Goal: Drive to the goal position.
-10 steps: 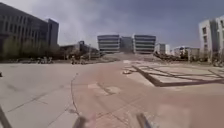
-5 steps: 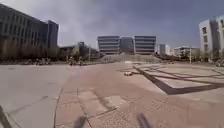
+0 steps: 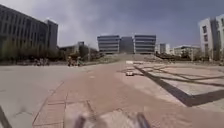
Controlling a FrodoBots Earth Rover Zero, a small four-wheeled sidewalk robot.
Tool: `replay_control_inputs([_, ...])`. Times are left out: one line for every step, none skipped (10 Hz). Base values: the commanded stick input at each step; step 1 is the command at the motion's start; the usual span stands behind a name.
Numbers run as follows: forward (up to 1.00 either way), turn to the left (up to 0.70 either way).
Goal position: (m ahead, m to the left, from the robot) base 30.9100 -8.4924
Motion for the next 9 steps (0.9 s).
replay_control_inputs([1.00,0.00])
replay_control_inputs([1.00,0.00])
replay_control_inputs([1.00,0.00])
replay_control_inputs([1.00,0.00])
replay_control_inputs([1.00,0.00])
replay_control_inputs([1.00,0.00])
replay_control_inputs([1.00,0.00])
replay_control_inputs([1.00,0.00])
replay_control_inputs([1.00,0.00])
